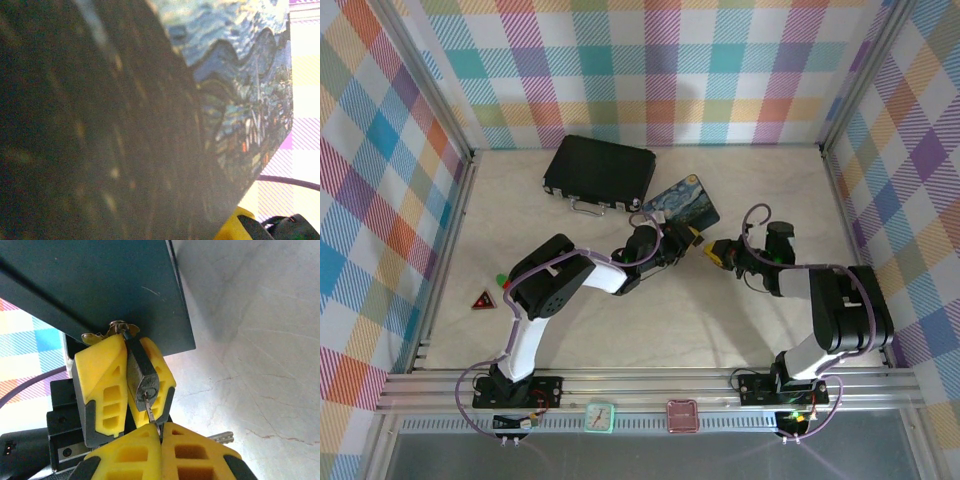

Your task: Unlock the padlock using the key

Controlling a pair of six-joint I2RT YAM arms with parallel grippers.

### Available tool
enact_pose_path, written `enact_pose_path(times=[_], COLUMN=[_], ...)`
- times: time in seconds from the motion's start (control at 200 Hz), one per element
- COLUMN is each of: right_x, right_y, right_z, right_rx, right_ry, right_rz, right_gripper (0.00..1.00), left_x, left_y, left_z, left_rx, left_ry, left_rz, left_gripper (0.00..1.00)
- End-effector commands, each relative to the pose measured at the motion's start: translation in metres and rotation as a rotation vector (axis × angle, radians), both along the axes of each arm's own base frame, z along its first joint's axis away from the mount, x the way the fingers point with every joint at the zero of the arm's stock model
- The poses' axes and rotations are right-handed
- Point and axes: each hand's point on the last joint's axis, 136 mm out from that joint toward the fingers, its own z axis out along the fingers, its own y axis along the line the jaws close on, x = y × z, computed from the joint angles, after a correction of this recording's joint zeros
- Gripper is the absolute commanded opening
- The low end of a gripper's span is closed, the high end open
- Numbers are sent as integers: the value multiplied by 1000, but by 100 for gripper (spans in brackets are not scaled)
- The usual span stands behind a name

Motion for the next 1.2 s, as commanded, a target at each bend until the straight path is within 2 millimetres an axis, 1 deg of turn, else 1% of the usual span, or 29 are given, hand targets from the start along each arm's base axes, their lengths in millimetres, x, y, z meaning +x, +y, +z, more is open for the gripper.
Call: enact_pose_path(times=[0.0, 0.12, 0.165, 0.215, 0.305, 0.375, 0.43, 0.475, 0.545, 0.6, 0.675, 0.73, 0.905, 0.955, 1.02, 1.095, 1.145, 1.195], right_x=[27, 30, 28, 29, 33, 38, 42, 43, 42, 43, 49, 56, 73, 76, 78, 76, 74, 69], right_y=[-6, -8, -10, -12, -19, -23, -24, -26, -25, -22, -14, -11, -8, -9, -9, -8, -8, -8], right_z=[33, 32, 27, 25, 16, 11, 12, 9, 3, 6, 12, 12, 15, 11, 9, 8, 3, -2], right_rx=[-9, -43, -59, -80, -125, -125, -77, -52, -37, -24, 12, 24, -51, -69, -81, -53, -33, -21], right_ry=[-177, -211, -188, -195, -182, -154, -145, -118, -85, -91, -85, -84, -229, -229, -234, -212, -172, -136], right_rz=[-5, 18, 24, 20, -10, -55, -107, -161, -230, -256, -235, -219, -150, -143, -135, -141, -147, -153], right_gripper=[0, 0, 0, 0, 0, 0, 0, 0, 0, 0, 0, 0, 0, 0, 0, 0, 0, 0], left_x=[-51, -52, -52, -52, -52, -53, -53, -52, -52, -51, -54, -59, -74, -77, -78, -76, -73, -67], left_y=[-34, -34, -34, -33, -35, -36, -36, -37, -39, -42, -48, -52, -59, -59, -58, -57, -56, -55], left_z=[12, 17, 16, 16, 18, 18, 18, 17, 17, 17, 20, 22, 29, 29, 30, 30, 30, 25], left_rx=[-68, -74, -66, -61, -66, -64, -56, -49, -48, -61, -72, -65, -77, -84, -87, -85, -78, -57], left_ry=[8, 14, 19, 19, 21, 25, 24, 20, 16, 17, 20, 22, 31, 39, 42, 35, 27, 22], left_rz=[-203, -207, -205, -201, -206, -207, -201, -195, -190, -192, -213, -235, -281, -283, -280, -268, -251, -224], left_gripper=[0, 0, 0, 0, 0, 0, 0, 0, 0, 0, 0, 0, 0, 0, 0, 0, 0, 0])
